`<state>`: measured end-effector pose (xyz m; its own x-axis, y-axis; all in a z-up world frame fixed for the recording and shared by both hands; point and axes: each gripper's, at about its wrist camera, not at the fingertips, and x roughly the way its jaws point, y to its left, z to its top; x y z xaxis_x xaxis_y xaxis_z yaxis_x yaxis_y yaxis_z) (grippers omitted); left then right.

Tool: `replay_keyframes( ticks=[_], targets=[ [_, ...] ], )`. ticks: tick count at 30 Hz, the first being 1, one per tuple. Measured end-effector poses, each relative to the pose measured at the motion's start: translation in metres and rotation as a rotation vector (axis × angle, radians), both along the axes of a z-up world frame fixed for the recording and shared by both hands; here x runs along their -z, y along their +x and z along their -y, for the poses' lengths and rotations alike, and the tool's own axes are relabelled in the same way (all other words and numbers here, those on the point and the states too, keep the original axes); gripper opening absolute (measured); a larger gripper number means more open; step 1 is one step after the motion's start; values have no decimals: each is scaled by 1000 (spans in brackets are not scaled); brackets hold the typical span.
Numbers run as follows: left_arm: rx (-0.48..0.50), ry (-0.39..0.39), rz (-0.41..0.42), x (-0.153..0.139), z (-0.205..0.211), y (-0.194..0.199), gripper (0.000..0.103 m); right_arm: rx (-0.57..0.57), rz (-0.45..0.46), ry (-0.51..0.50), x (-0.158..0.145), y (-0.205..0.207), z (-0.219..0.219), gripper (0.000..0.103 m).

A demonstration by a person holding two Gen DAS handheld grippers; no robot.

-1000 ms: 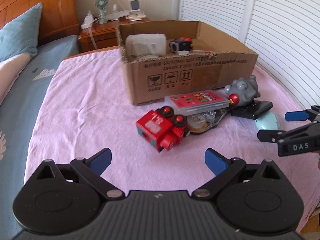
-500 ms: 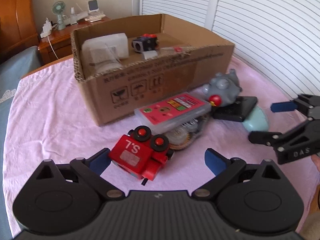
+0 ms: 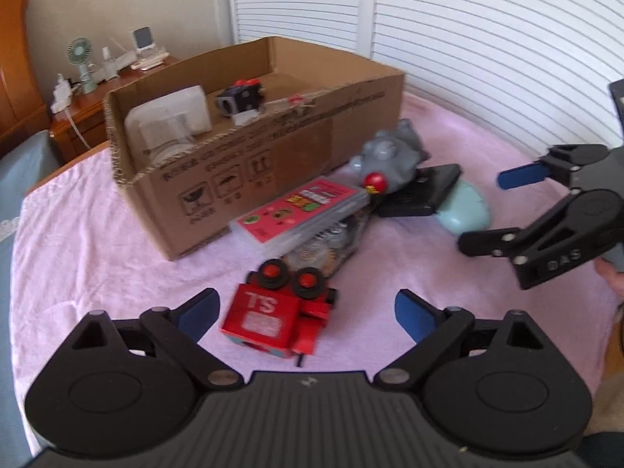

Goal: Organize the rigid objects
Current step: 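Grasp the red S.L train with the left tool while the right tool grasps the teal case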

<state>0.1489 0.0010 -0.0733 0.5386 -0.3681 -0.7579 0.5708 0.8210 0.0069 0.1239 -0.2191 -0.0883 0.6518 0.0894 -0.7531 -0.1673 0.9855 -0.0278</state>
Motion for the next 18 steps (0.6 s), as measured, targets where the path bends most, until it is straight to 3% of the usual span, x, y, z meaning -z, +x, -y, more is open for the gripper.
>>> replay_keyframes(
  ticks=[3,7,10,14,18],
  targets=[
    [18,-21,-16,0,2,-6,87,0,0,0,0,0,0,103],
    [-37,11,-15,7,3,-7,62,-1,0,0,0,-1,0,103],
    [-99,-30,-32,7,-3,-4,50,0,-3,-2,0,-2,0,103],
    [-159,-42,-32,8,-9,-9,50,-27,-12,1,-1,-6,-6,103],
    [-184,-42,-22,9,-9,-13,50,-74,13,4,-3,-7,-18,91]
  ],
)
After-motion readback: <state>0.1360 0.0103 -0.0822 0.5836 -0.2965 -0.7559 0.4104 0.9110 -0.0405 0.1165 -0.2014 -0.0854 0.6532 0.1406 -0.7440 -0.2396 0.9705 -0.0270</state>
